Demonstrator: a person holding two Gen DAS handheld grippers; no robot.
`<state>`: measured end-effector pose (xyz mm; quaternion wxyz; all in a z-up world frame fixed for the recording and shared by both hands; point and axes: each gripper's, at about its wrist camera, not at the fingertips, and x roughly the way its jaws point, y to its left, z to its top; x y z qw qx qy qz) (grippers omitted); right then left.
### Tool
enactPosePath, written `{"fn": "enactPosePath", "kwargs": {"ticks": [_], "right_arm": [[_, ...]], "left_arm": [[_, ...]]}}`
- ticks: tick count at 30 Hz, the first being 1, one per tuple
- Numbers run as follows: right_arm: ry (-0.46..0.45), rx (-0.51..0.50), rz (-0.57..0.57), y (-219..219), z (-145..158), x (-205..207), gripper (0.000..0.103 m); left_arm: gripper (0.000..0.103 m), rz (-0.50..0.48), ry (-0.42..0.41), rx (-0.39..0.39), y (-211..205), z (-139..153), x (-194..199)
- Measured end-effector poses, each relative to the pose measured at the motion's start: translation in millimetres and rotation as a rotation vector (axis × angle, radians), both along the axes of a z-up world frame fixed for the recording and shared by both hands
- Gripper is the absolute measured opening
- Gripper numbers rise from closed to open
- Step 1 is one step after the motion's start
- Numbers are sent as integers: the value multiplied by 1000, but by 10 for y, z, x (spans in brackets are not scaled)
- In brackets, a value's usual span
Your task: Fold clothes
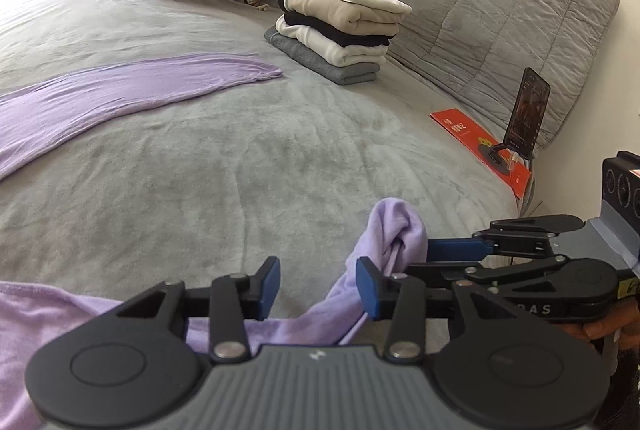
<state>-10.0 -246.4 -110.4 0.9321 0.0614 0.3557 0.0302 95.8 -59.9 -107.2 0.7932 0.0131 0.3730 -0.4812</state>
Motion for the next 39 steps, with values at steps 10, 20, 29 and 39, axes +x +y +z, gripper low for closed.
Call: {"fn": "enactPosePath", "kwargs": {"ticks": [10,20,29,39], "right_arm": [[-24,-36,-104,-269,160,174,3],[35,-79,-154,-656,225,651,3],[38,13,-187,-761,194,522,27],[12,-72,-10,-337,121,388,32]], "left_arm": [[43,-2,5,2,-16,-3,19],[42,1,18,1,-23,-24,54],[38,24,12,3,-36,-17,87],[23,125,-17,-3,137,68,215]]}}
